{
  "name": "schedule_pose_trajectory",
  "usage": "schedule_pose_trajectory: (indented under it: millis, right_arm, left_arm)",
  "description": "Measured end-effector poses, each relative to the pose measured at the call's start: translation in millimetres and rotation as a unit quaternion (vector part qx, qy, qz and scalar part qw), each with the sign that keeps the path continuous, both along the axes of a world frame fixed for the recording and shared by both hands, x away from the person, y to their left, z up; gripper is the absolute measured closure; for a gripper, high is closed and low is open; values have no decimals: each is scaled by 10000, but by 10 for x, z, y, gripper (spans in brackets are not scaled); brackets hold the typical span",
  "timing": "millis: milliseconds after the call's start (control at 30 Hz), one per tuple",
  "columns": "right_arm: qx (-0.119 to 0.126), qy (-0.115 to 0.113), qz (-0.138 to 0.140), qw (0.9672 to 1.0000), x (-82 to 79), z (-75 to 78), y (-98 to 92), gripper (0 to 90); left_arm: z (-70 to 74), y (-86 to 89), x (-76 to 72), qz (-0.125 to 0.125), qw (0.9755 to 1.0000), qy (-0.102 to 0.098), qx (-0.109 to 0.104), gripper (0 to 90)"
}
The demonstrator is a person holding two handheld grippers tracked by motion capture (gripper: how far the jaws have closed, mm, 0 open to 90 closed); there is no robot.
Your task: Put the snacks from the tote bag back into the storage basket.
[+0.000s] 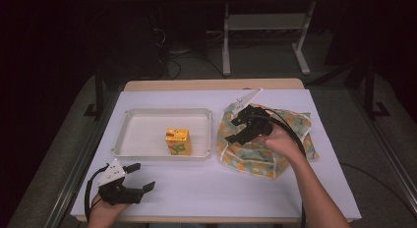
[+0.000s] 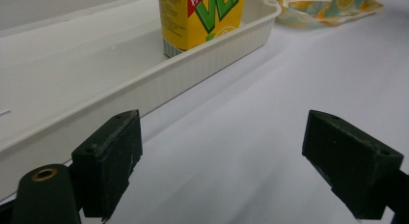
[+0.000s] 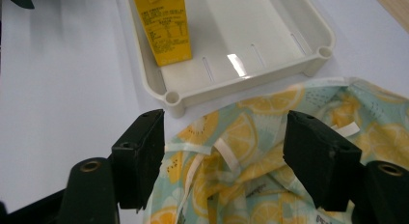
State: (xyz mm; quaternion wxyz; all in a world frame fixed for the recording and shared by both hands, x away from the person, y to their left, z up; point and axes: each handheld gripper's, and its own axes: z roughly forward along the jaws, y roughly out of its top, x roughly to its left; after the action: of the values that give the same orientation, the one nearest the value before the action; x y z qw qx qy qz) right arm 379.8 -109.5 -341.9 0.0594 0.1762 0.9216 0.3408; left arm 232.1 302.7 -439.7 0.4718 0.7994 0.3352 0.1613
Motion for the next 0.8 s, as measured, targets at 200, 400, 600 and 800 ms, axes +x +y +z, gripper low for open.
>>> schedule_pose_trajectory:
  millis: [200,400,600,800]
  right_arm:
    - [-15,-1,-101,9999,-39,-23,-96,304]
    - [41,50,-180,9998,-88,-49,-174,303]
    - [47,84,-230,9997,-121,-103,-257,304]
    - [64,87,-271,9996,-165,-141,-328,304]
  left_arm:
    - [-1,-4,2,-2,10000,-7,13,138]
    - [0,-4,1,3,10000,-8,18,138]
    - [-3,-10,1,7,10000,-16,9,138]
    - [-3,-13,2,9,10000,2,16,138]
